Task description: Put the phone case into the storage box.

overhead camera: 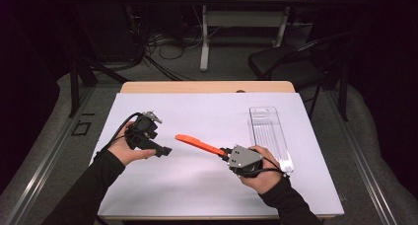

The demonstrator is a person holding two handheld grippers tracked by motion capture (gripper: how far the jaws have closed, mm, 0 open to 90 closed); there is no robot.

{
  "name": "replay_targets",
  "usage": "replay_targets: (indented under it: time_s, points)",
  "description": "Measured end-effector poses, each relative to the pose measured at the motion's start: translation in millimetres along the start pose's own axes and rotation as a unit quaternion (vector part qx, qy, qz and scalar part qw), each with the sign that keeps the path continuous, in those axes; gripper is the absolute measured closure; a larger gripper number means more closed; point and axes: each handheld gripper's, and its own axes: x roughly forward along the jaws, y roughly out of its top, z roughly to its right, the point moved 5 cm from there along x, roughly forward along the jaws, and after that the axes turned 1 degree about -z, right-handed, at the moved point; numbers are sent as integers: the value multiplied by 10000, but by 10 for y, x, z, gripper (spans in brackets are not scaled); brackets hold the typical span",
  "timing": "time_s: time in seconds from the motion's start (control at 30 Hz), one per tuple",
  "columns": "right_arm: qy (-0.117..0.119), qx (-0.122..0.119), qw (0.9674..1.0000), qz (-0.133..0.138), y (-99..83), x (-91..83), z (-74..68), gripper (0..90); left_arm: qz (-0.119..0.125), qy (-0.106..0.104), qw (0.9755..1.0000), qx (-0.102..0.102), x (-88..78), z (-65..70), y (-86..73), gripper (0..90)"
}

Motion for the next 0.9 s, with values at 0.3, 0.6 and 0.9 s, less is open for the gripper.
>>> replay_targets:
  time_s: [0.3, 0.6, 0.9]
  points:
    - [203, 817, 9963, 174, -42, -5, 72, 805, 163, -76, 9998, 47, 40, 63, 31, 171]
    - [395, 1264, 9907, 299, -73, 8, 100, 805, 520, -274, 9983, 6, 122, 130, 109, 177]
    - [495, 1673, 9837, 440, -115, 0, 137, 804, 914, -504, 9945, 28, 150, 213, 201, 177]
